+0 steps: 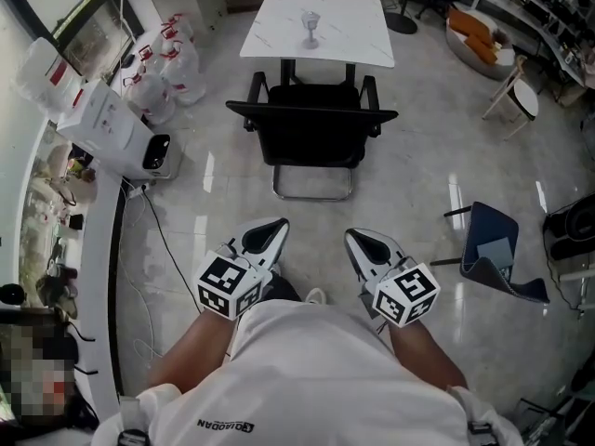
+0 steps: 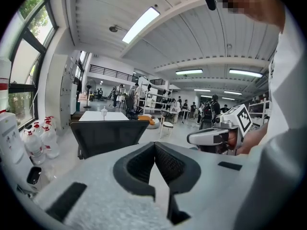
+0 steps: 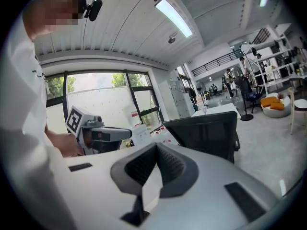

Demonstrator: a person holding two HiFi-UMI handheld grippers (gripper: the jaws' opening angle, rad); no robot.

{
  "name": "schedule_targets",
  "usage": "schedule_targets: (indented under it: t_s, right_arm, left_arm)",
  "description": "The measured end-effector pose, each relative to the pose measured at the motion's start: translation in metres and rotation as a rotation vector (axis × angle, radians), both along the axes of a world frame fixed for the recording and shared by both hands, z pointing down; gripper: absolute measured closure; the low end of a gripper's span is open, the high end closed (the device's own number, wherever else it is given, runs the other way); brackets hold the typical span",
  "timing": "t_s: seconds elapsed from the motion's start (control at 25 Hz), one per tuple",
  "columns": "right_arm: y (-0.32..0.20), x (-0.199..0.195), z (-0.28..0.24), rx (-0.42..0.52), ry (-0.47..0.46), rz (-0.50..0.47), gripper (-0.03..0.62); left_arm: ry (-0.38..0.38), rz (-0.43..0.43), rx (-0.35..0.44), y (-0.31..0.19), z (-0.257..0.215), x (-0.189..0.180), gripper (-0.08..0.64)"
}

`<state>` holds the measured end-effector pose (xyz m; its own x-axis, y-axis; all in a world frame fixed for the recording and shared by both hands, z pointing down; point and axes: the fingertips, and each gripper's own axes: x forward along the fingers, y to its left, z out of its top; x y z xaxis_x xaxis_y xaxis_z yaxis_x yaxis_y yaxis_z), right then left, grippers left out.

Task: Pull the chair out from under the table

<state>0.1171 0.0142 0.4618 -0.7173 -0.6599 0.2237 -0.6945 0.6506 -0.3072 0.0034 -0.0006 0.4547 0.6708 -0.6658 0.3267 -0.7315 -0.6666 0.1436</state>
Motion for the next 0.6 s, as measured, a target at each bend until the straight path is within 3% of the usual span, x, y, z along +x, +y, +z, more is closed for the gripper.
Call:
schedule_targets:
  t_s: [0.6]
  right_arm:
    - [-0.04,-0.007,0.008,0.002,0.017,0.014,0.587]
  left_arm:
    - [0.01,0.032,0.008,-0.045,0.008,0.002,0.552]
